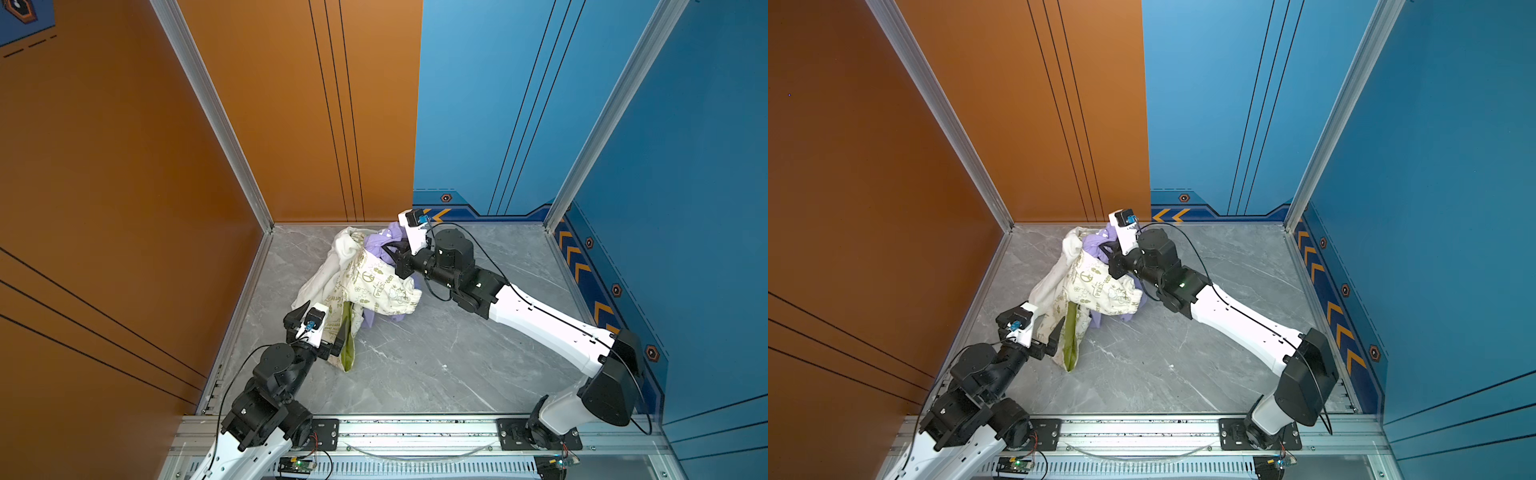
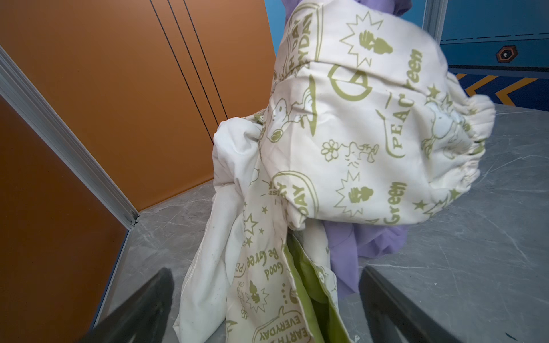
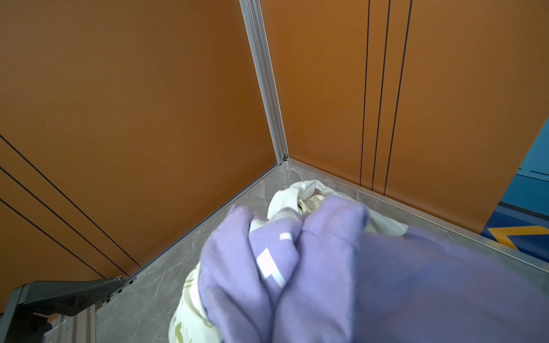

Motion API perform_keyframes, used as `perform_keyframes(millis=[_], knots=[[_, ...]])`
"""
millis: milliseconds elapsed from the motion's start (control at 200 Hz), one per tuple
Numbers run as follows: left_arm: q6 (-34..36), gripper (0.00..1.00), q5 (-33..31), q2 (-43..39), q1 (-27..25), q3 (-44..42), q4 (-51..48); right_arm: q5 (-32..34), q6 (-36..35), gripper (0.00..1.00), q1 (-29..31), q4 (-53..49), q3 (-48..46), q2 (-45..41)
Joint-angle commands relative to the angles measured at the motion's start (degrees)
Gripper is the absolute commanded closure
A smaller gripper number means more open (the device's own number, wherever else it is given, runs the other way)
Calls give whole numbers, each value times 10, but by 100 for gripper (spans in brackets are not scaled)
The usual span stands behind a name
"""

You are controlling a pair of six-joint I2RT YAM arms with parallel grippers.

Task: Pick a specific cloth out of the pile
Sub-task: 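Carry the purple T-shirt away from the pile and drop it with the right gripper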

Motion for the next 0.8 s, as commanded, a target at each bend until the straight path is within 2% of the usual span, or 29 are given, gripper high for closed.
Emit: perform_keyframes(millis=[0,290,666,796], knots=[[8,2,0,-5,-2,-9,10,8,-23,100,-3,49,43,-27],[8,2,0,-8,-2,-9,11,15,-52,100,-17,17,79,-33],[9,2,21,-10,-3,-10,13,53,-101,100,-63,-49,49,-89],[8,2,31,-10,-2,-11,17,67,-101,100,-116,-70,37,-111]])
